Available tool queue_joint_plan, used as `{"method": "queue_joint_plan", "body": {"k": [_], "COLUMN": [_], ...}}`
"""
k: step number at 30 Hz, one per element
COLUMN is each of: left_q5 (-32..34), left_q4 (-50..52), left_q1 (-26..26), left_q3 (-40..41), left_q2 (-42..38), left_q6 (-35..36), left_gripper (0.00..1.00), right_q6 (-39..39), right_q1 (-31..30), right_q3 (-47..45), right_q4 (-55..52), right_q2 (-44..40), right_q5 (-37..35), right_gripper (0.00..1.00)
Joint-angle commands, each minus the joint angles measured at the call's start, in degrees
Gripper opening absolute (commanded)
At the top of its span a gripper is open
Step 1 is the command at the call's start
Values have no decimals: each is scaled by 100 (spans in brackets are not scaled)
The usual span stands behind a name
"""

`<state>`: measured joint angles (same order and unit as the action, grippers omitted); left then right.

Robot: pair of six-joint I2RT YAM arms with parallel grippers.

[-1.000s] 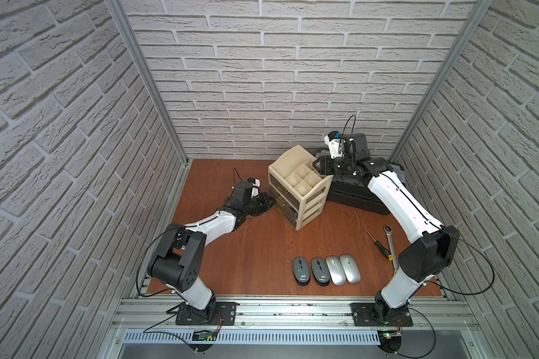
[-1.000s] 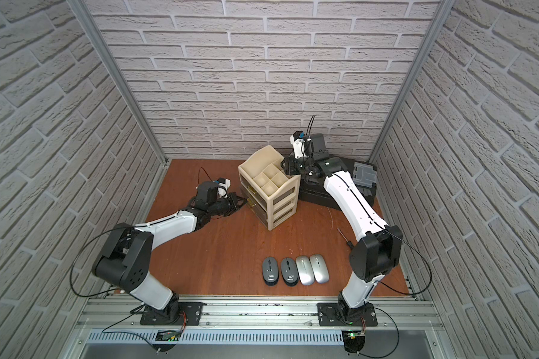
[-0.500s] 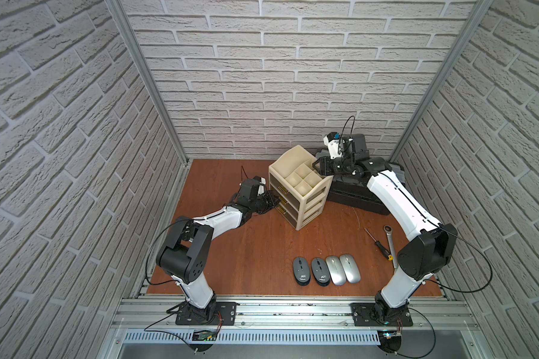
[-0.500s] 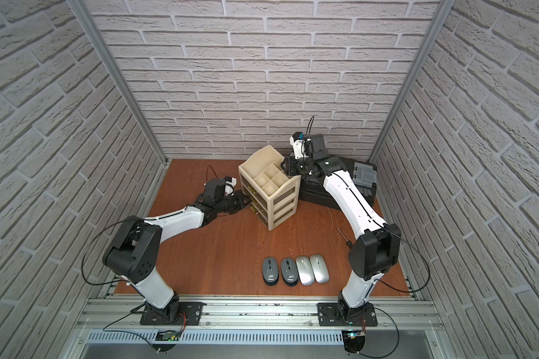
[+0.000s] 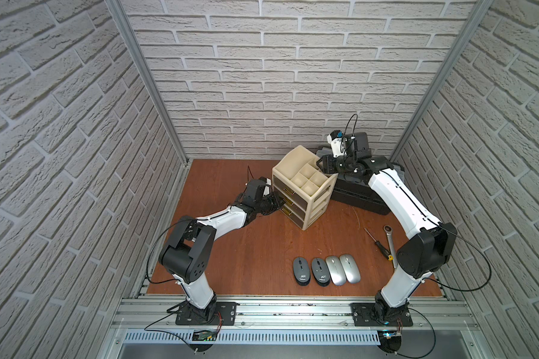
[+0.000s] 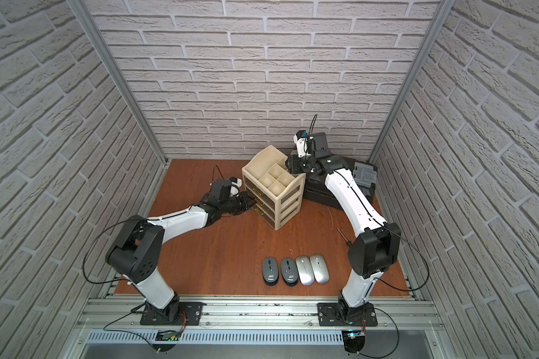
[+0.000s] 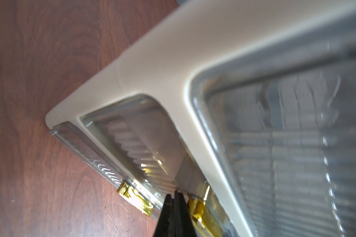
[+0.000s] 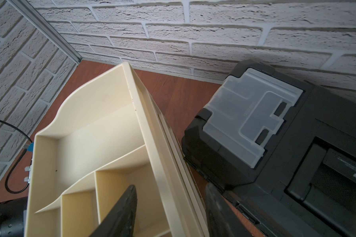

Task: Take the mice out of the drawer
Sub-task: Close the drawer in the storage box, then open the drawer in the storage box.

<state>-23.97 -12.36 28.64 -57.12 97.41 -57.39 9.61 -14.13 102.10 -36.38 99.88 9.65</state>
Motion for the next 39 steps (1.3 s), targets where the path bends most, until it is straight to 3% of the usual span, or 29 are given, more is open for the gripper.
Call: {"method": "queue_joint_plan", "body": {"k": [1,6,12,17,26,32,39], "left_q5": [-119,125,140,32,-28,97,342], "left_q4": [-273,-40,62,-307,-1528,-2222,-2807], "left_q1": [64,-148,-362,-629,-702,-614,-374], "left_q3": [75,440,841,1349,2038,2232,2193], "left_q2": [-332,-848,-1338,-1594,-1462,-1087,-462], "left_q6": [147,153,99,-241,-932,-1298,-1577], "left_gripper": [0,2,28,44,49,56,57], "right_q6": [-73,-306,-713,-1049,-1330,-1390,-1467], "right_q1": [-59,-65,-144,-629,-1503,-1694,-1760], "right_q3": [134,-68,-99,40,284,373,532], "right_q4": [65,212,-16,-640,-1766,-2129,-2361], "right_q2": [-289,-686,-1132,-1302,-970,-660,-328], "right_q5": [2,-46,141,300,81,-289,-625], "right_gripper": [54,55,53,46,41,39,38]}}
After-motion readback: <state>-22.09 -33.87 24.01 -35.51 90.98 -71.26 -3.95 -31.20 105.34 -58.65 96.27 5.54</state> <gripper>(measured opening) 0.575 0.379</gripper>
